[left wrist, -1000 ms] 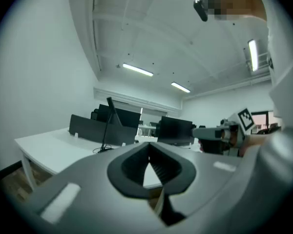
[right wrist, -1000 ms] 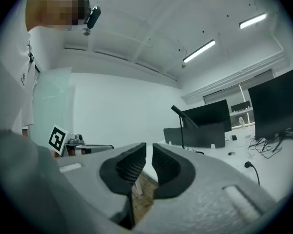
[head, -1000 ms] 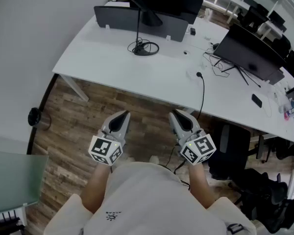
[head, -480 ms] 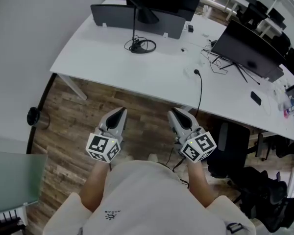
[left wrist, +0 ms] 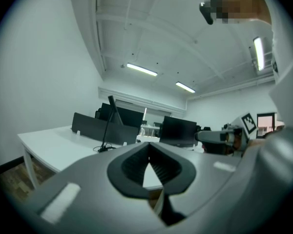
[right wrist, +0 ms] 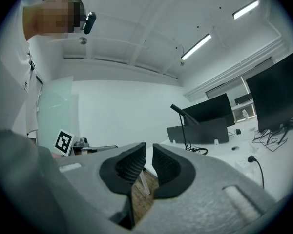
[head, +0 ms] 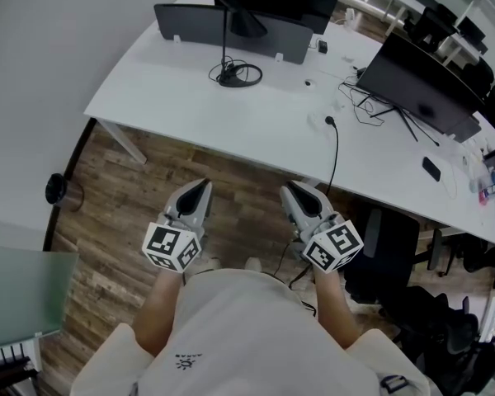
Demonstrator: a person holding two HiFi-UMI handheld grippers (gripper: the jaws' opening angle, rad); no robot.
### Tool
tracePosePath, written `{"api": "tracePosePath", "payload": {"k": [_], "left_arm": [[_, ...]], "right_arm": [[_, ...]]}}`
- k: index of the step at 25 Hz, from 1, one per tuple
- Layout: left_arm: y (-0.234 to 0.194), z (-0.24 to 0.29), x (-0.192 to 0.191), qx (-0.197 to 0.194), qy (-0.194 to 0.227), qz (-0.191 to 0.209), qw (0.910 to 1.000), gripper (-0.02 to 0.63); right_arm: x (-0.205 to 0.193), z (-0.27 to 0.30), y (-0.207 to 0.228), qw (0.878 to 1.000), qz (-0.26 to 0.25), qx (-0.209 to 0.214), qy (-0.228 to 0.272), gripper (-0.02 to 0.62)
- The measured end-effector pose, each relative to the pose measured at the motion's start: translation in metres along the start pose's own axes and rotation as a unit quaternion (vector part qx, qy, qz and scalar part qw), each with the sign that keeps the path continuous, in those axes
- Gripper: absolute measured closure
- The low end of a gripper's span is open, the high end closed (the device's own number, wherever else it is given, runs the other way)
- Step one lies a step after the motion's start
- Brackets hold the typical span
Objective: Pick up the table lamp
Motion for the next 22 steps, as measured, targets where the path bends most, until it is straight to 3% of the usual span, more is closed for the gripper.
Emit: {"api": "tracePosePath", "payload": {"k": [22], "left_arm": [[0.072,0.011,-0.015,0.029,-0.014,0.006,0.9995,0.617]], "right_arm": [[-0.006,-0.045,0.036,0.998,-0.006,0.049,-0.029,0.554]]}}
Point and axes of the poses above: the fingertips, and each gripper's own axes: z forward along the fingers, y to its right, x out of its top, the point moved 6 cm from there along -z, backward along the fingers, and after that the axes turned 6 degrees about z, right-handed, at the moved point
